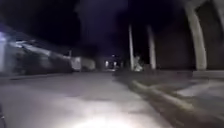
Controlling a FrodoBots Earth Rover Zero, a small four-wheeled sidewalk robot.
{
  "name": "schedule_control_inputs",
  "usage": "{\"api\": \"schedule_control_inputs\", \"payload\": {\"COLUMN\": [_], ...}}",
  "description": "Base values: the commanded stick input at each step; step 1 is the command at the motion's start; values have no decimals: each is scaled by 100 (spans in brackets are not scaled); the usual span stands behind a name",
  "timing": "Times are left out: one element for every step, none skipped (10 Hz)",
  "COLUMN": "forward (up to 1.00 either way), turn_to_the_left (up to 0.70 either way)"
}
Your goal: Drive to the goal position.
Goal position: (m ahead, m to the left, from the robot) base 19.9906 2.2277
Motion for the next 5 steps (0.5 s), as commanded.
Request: {"api": "schedule_control_inputs", "payload": {"forward": [70, 70, 70, 70, 70], "turn_to_the_left": [-6, -11, -14, -7, 0]}}
